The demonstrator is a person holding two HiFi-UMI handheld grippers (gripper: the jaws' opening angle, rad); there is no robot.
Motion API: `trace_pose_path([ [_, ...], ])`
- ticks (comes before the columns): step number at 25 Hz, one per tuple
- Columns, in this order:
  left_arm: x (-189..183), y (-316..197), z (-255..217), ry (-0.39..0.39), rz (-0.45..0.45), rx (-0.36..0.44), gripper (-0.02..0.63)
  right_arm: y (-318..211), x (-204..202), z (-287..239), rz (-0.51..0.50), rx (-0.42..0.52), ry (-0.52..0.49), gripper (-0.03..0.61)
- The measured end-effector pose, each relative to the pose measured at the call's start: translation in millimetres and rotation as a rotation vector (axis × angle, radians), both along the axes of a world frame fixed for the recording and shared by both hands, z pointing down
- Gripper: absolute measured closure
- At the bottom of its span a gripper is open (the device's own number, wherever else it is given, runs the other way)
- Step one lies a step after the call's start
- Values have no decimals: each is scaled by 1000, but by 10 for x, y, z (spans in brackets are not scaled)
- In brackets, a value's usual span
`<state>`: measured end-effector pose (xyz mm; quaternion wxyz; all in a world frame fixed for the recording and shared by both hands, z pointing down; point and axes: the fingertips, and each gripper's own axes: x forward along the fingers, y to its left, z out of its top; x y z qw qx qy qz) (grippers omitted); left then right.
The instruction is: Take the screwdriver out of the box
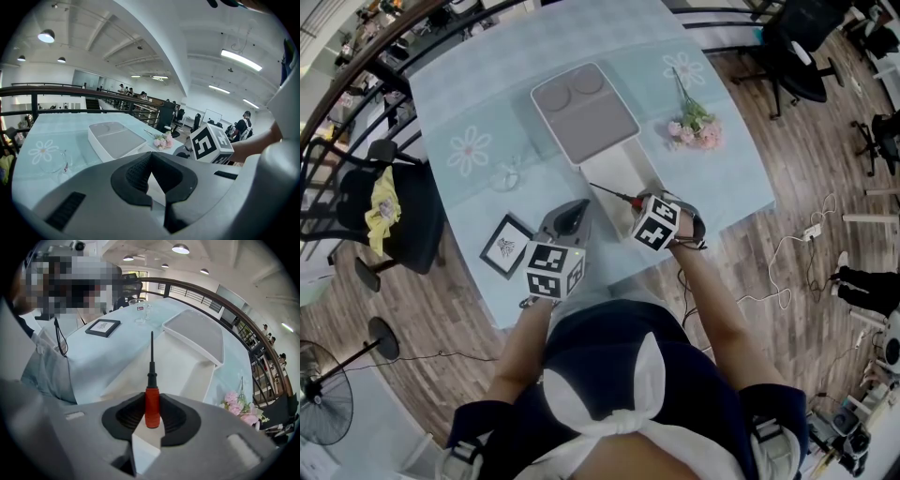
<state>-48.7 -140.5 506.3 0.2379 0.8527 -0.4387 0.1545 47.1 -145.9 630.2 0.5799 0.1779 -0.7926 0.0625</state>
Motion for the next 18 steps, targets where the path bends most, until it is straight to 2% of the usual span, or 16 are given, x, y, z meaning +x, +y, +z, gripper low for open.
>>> trace_pose_path([
  [18, -37, 13, -87, 11, -13, 12, 597, -24, -144, -539, 21, 83, -86, 483],
])
